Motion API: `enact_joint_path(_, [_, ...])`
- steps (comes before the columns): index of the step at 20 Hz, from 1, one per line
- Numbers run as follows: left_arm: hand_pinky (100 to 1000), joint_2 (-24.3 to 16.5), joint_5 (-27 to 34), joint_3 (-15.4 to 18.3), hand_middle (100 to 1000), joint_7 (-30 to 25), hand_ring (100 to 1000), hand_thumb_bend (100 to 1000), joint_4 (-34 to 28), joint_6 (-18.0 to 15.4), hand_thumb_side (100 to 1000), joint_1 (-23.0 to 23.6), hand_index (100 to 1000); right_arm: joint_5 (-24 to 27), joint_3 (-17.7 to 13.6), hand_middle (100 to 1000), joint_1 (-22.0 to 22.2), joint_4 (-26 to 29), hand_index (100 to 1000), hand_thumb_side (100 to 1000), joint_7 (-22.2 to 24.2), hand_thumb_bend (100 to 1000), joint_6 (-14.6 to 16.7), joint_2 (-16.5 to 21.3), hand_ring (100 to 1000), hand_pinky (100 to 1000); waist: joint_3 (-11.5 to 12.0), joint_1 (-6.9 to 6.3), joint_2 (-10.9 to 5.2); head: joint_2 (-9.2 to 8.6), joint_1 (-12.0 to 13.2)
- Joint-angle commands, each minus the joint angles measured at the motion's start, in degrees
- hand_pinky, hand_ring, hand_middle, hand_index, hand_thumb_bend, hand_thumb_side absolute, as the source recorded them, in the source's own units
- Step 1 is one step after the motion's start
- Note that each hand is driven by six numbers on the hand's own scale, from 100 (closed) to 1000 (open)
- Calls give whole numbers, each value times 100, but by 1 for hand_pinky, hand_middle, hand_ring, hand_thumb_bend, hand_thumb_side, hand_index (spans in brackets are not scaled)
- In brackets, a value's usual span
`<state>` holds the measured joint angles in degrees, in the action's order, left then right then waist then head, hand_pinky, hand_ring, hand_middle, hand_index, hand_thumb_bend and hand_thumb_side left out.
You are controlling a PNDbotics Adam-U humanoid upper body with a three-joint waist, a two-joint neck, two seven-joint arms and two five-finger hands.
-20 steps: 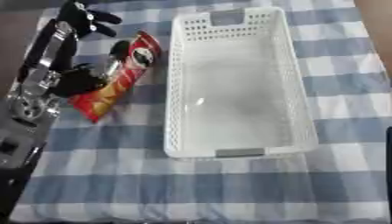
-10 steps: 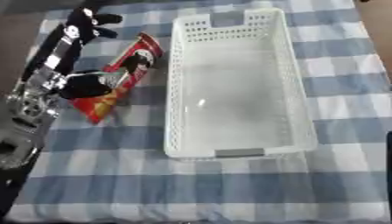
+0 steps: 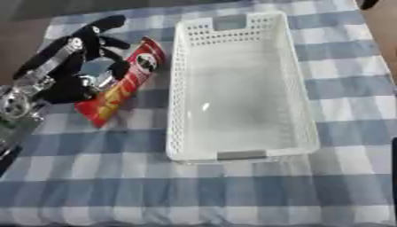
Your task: Pick up objects on the table and place them in the box.
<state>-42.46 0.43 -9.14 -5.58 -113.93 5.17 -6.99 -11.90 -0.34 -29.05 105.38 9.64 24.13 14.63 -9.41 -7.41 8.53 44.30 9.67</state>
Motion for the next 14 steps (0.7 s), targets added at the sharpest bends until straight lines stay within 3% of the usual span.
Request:
enact_joint_path(1, [733,-564,200,49,1000,-194,836,251,-66,119,565,41,986,37,5,685,-21,78,848,794,39,100,-11,39,583,368,9,9,-102,-18,55])
enact_joint_path(14, [740,-1154,346,201,998,-317,836,252,-2,540,584,-22,987,60,-8,687,-2,86,848,791,70,100,-24,18,584,369,5,22,-140,-18,70])
